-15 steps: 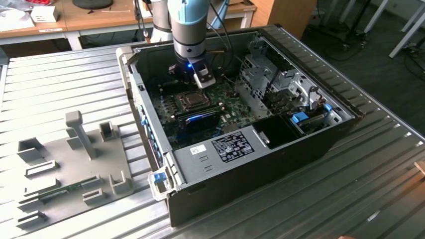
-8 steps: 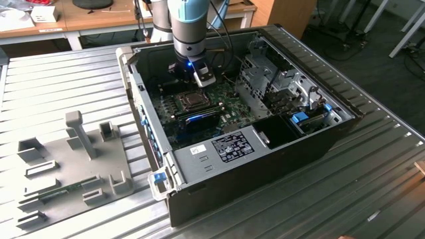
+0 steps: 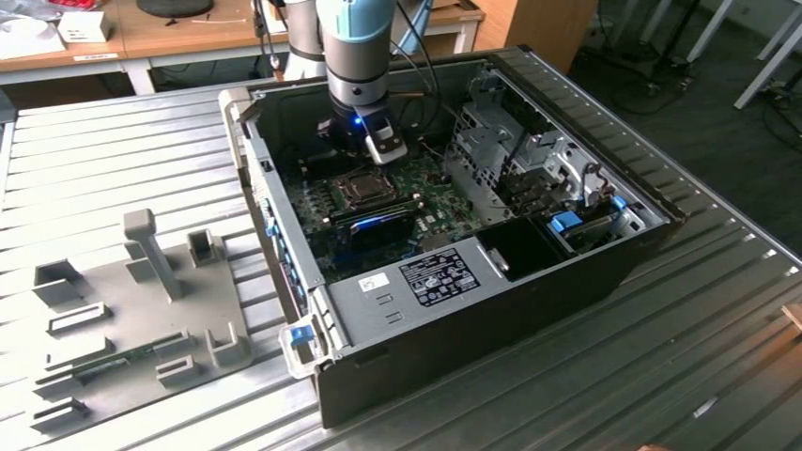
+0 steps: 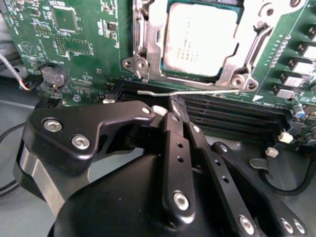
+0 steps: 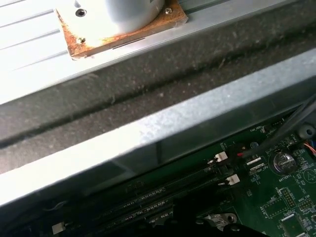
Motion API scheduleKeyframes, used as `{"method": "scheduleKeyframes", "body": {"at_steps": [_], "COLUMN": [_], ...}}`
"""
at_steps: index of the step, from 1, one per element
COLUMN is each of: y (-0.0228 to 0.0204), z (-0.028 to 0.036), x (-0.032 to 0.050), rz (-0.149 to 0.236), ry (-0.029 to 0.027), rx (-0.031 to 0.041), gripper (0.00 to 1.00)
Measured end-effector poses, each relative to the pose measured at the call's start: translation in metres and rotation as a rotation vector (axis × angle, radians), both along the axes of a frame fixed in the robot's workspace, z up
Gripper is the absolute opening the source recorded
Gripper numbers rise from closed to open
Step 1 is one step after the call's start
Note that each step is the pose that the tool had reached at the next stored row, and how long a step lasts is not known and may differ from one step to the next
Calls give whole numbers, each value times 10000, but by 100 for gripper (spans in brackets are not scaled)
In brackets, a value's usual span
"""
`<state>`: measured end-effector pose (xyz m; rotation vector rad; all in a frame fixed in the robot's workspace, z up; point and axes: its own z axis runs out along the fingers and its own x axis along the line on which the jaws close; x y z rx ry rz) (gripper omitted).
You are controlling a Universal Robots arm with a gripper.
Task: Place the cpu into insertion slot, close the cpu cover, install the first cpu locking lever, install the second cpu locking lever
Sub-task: 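Install the first cpu locking lever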
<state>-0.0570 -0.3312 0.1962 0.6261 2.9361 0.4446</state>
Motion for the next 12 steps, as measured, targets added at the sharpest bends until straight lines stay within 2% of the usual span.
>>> {"method": "scheduleKeyframes", "body": {"at_steps": [3,6,12], "y": [0,0,0], "z": [0,11,128], "x": [0,-1,0], "rz": [0,0,2], "ry": [-1,2,-1], "rx": [2,168,277], "gripper": [10,10,10]}}
